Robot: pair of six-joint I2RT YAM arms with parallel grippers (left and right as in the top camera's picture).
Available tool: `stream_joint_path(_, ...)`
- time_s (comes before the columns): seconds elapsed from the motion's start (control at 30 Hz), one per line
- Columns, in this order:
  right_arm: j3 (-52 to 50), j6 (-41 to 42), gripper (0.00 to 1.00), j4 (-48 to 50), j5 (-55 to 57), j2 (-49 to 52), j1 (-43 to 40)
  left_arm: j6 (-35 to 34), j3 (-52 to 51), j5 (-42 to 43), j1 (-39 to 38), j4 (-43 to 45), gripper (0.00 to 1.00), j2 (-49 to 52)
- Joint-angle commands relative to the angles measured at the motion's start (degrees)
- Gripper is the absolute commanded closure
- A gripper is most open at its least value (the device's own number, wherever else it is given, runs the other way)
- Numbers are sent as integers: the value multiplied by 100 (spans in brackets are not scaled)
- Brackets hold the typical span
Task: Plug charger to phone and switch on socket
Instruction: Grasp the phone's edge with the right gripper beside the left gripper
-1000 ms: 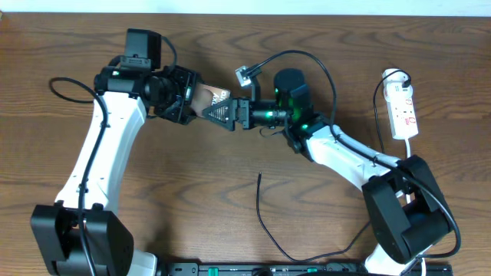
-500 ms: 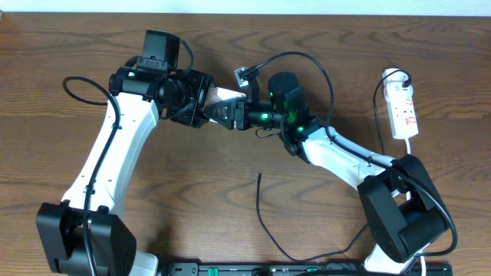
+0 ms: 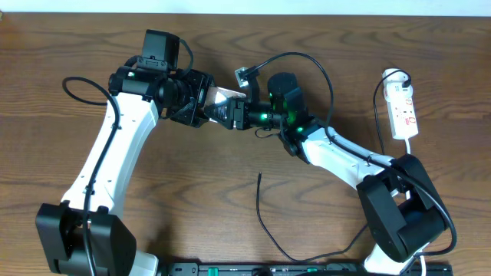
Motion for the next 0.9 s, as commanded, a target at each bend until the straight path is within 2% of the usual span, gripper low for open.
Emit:
stream_joint_path(0.0, 103, 15, 87, 31, -208, -90, 68, 7, 114, 50, -28, 33, 93, -9)
stream_joint_path(0.1, 103, 15, 73, 31, -208, -90, 63, 9, 114, -105, -28, 31, 93, -9)
stream_joint_path(0.2, 103, 13, 53, 31, -208, -90, 63, 9, 114, -131, -28, 31, 92, -9)
stream_joint_path(0.27, 103, 13, 35, 33, -208, -90, 63, 9, 114, -133, -28, 31, 92, -9)
stream_joint_path(0.37, 103, 13, 18, 33, -212, -90, 63, 11, 114, -190, -28, 28, 92, -9)
stream_joint_path(0.5, 103, 13, 9, 33, -232, -90, 63, 11, 114, -190, -28, 31, 93, -9)
stream_joint_path(0.87, 103, 13, 2, 33, -258, -90, 63, 11, 114, -352, -28, 31, 92, -9)
